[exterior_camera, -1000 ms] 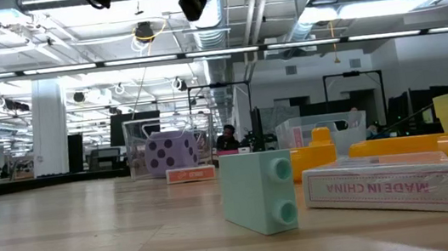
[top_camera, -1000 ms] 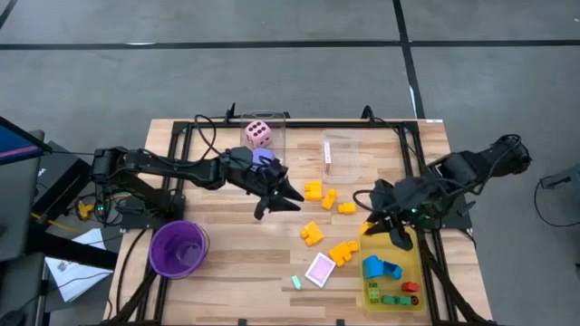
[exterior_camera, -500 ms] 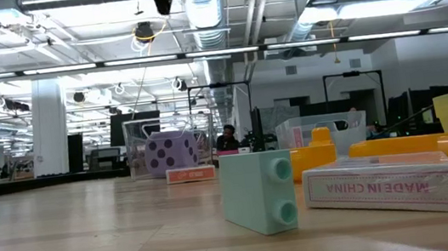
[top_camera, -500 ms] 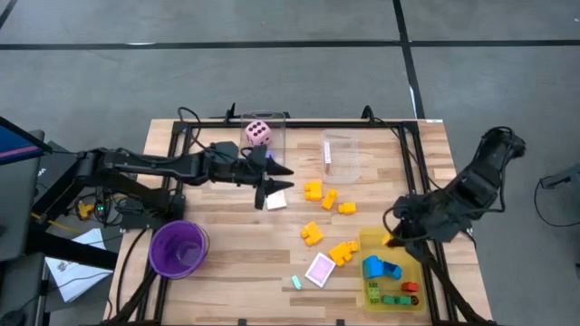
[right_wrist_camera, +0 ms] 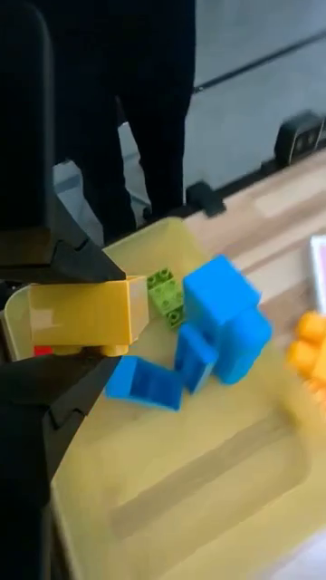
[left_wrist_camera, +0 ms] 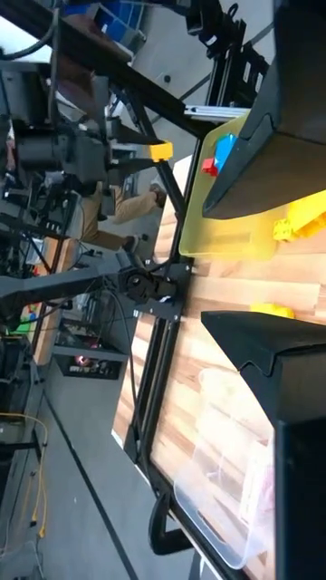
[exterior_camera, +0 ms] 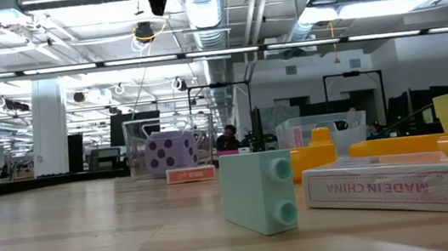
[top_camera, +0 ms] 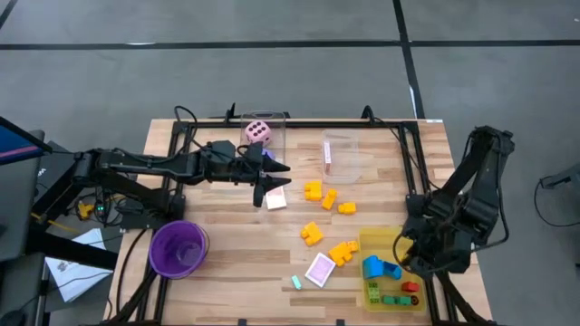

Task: Pick & Place Toys
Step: Put the yellow game piece into the bin

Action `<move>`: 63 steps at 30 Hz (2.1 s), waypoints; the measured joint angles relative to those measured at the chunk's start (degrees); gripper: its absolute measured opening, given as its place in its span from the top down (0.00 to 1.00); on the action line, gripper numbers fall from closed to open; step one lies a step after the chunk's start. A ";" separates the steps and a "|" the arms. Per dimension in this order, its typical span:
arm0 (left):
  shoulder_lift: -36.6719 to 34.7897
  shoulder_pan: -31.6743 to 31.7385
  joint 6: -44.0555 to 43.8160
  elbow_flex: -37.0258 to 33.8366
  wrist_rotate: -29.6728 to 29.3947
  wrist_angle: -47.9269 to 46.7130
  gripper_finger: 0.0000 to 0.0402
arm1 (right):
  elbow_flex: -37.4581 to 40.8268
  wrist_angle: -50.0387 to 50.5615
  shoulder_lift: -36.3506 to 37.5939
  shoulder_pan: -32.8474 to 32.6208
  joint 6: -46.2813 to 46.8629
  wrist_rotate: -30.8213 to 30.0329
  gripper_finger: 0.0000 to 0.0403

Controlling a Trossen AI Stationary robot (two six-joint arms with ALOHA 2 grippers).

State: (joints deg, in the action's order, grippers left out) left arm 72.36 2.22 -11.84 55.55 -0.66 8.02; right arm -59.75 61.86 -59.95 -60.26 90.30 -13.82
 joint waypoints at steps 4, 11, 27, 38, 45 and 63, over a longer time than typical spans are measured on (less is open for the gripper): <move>0.00 0.00 0.00 0.00 -1.15 -0.27 0.57 | 3.13 -0.63 -0.32 -1.13 6.41 0.04 0.77; 0.00 0.00 -0.43 0.00 -2.02 -0.37 0.57 | 7.71 -0.03 -0.37 -1.11 14.09 0.22 0.77; 0.00 0.00 -1.06 0.00 -2.70 -0.34 0.57 | 16.15 1.04 -0.37 3.18 27.38 0.30 0.77; 0.02 0.00 -3.63 0.00 -2.87 -0.34 0.57 | 16.11 5.59 -4.08 8.55 30.38 8.10 0.77; 0.02 0.00 -3.67 0.00 -2.85 -0.32 0.57 | 16.11 5.07 -9.94 11.37 29.78 9.32 0.77; 0.02 0.00 -3.84 0.00 -2.80 -0.32 0.57 | 16.00 -2.67 -21.77 13.17 23.11 10.74 0.77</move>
State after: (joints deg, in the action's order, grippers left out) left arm 72.38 2.22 -15.67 55.55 -3.46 7.70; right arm -43.74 59.19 -81.72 -47.09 113.41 -3.09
